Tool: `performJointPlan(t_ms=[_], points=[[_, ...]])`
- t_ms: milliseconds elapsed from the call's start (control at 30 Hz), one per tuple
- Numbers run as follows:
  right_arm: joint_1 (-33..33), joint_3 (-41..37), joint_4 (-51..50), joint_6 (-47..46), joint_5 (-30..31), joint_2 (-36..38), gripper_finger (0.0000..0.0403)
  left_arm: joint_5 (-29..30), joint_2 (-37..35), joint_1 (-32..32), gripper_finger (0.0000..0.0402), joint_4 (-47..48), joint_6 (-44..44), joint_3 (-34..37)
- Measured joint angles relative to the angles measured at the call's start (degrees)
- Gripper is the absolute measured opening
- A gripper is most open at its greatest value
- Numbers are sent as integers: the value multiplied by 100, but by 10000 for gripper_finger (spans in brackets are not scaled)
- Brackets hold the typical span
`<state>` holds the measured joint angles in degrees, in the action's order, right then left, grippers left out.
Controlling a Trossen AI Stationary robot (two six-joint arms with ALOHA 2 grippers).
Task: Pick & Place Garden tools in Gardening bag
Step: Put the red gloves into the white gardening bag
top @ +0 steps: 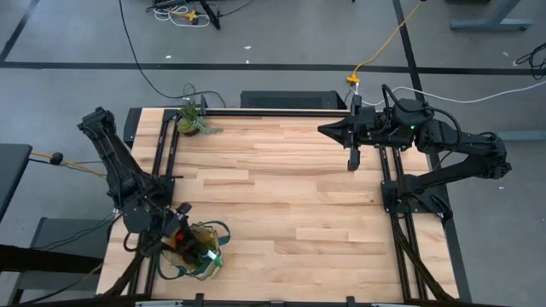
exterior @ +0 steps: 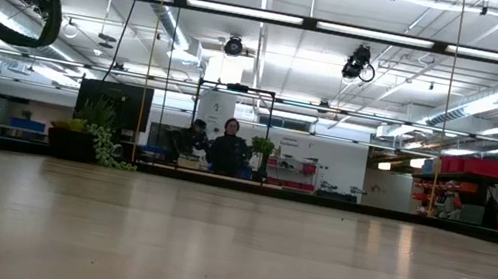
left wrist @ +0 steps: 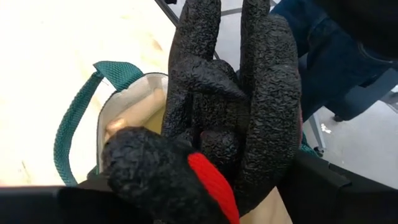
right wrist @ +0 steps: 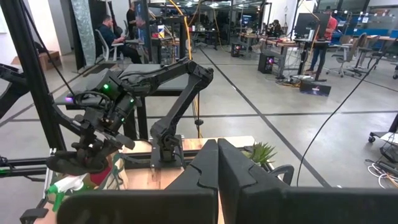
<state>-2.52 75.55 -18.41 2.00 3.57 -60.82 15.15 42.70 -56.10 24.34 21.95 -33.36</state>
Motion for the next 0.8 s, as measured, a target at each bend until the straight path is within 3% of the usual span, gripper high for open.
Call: performJointPlan(t_ms=[533,800], points=[[2,0,2,1,0,0,0,-326,2,0,383,35,-161,0],[1,0,2,2,2,0,0,-644,4,0,397,157,-226,0]])
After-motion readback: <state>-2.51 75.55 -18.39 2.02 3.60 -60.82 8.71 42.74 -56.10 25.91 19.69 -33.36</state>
